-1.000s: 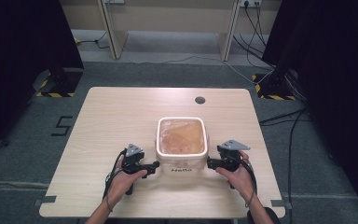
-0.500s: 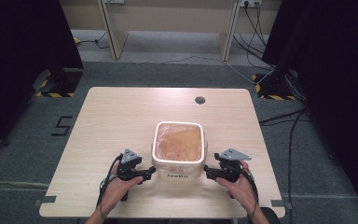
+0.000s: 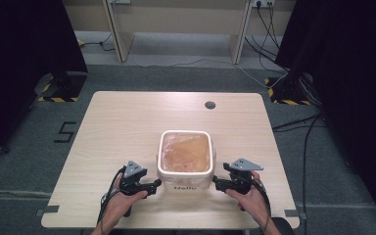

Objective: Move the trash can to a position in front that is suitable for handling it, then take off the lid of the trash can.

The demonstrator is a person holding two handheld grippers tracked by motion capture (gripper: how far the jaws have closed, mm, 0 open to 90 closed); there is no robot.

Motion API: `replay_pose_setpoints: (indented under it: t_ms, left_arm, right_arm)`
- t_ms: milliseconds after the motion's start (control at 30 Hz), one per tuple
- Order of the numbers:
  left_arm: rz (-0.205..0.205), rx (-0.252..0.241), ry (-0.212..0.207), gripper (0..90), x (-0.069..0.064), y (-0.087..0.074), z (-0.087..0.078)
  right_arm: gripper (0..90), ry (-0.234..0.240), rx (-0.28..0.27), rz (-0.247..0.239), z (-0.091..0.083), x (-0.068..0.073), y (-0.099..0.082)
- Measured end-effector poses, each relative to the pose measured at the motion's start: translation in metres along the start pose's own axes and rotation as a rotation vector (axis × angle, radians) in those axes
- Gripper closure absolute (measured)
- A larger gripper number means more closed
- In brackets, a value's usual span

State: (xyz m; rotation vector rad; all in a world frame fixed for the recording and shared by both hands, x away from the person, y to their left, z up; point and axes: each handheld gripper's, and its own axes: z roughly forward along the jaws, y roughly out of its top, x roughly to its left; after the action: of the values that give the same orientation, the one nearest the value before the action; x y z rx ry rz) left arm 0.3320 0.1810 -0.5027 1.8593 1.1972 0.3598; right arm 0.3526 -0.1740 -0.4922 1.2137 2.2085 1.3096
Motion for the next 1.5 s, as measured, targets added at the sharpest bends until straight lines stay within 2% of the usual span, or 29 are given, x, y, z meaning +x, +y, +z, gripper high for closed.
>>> replay_pose_setpoints:
  t_ms: [100,367,500,667,767,867,900,967,1000,1100,1400,1500]
  left_arm:
    - [-0.019,-0.003,-0.002,18.9,0.004,-0.002,0.001]
    - [-0.001,0.011,0.024,18.2,0.008,-0.011,-0.01]
    - [0.002,0.028,0.055,18.2,0.015,-0.02,-0.015]
    - [0.032,0.049,0.094,18.2,0.02,-0.025,-0.017]
    - [0.02,0.067,0.096,18.2,0.022,-0.028,-0.015]
    - [0.053,0.078,0.116,17.9,0.021,-0.028,-0.014]
    - [0.053,0.078,0.116,17.9,0.021,-0.028,-0.014]
    - [0.115,0.083,0.155,17.8,0.021,-0.03,-0.013]
    - [0.115,0.083,0.155,16.7,0.021,-0.03,-0.013]
    - [0.12,0.087,0.138,15.6,0.023,-0.03,-0.013]
    - [0.121,0.091,0.147,13.5,0.023,-0.03,-0.012]
    - [0.117,0.092,0.146,13.0,0.023,-0.03,-0.012]
  right_arm:
    - [23.2,0.003,0.011,0.002,0.001,-0.001,-0.001]
    - [21.0,-0.033,0.009,0.038,-0.001,-0.011,-0.002]
    - [20.4,-0.063,0.004,0.077,-0.005,-0.022,-0.001]
    - [20.0,-0.095,-0.007,0.07,-0.007,-0.029,0.003]
    - [20.0,-0.101,0.001,0.068,-0.005,-0.031,0.005]
    - [20.0,-0.101,-0.001,0.07,-0.007,-0.033,0.007]
    - [20.0,-0.103,-0.005,0.065,-0.008,-0.034,0.008]
    - [19.9,-0.108,-0.014,0.067,-0.01,-0.036,0.012]
    - [19.9,-0.108,-0.014,0.067,-0.01,-0.036,0.012]
    - [19.9,-0.104,-0.026,0.053,-0.019,-0.037,0.02]
    - [20.0,-0.122,-0.079,0.044,-0.035,-0.044,0.043]
    - [20.1,-0.131,-0.107,0.04,-0.037,-0.044,0.058]
